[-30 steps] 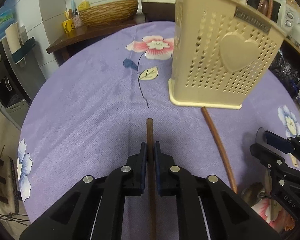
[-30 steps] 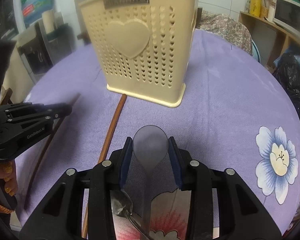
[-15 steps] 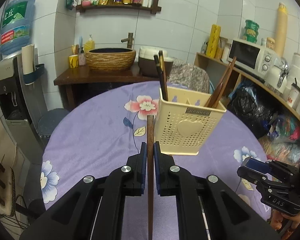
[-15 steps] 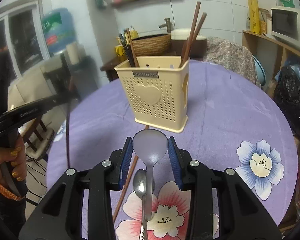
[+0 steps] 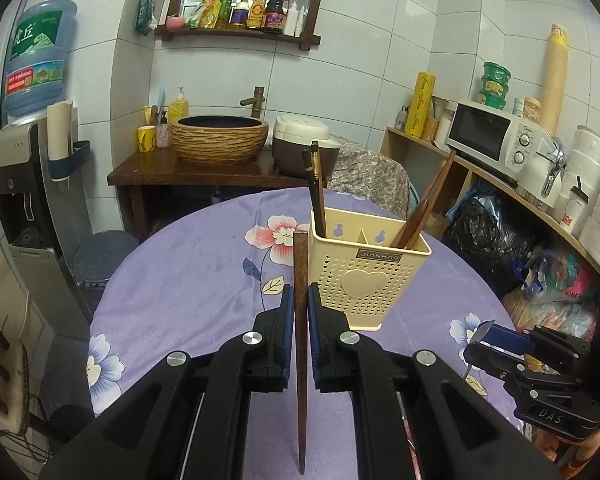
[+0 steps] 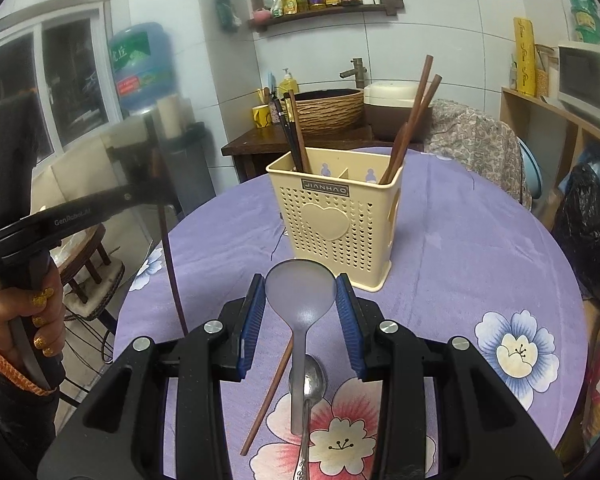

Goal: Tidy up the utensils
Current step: 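Lift the plastic spoon and brown chopstick and carry them above the holder, then lower the plastic spoon and chopstick into the holder and open both grippers, then move the right tool down and close it on the metal spoon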

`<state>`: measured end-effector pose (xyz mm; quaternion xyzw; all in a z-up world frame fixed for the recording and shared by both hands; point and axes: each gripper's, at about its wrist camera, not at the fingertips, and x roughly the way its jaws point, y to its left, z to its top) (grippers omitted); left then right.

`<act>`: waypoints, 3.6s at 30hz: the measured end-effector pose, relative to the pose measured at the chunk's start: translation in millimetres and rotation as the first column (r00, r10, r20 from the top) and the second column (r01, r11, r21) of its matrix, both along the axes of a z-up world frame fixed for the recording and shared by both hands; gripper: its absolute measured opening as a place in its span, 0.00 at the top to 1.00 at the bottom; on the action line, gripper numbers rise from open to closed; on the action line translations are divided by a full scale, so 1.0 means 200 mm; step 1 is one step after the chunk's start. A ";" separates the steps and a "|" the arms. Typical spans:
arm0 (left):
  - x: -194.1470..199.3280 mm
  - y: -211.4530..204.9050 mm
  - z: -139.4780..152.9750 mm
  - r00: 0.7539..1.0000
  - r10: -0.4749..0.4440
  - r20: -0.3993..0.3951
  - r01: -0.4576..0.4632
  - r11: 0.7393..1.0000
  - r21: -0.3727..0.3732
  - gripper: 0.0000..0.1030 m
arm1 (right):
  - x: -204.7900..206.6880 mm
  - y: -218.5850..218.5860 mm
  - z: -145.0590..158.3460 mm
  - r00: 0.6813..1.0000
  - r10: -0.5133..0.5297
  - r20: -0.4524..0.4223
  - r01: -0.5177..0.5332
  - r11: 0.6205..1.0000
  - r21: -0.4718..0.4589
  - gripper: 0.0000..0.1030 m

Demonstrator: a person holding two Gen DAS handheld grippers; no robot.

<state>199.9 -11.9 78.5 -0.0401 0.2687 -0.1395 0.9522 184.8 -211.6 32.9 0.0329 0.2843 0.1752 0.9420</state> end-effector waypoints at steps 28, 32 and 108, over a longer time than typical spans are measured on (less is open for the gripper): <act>0.19 -0.09 0.79 0.962 -0.030 0.273 0.064 0.991 -0.118 0.92 | 0.36 0.00 0.69 0.967 -0.037 0.252 0.034 0.999 0.016 0.64; 0.34 -0.18 0.82 0.952 0.032 0.306 0.002 0.994 -0.108 0.92 | 0.51 -0.01 0.77 0.946 -0.101 0.309 0.101 0.995 0.016 0.64; -0.23 0.07 -0.67 0.977 0.097 -0.189 -0.079 0.992 0.102 0.13 | -0.20 -0.02 -0.61 0.995 -0.041 -0.091 0.024 0.984 -0.175 0.22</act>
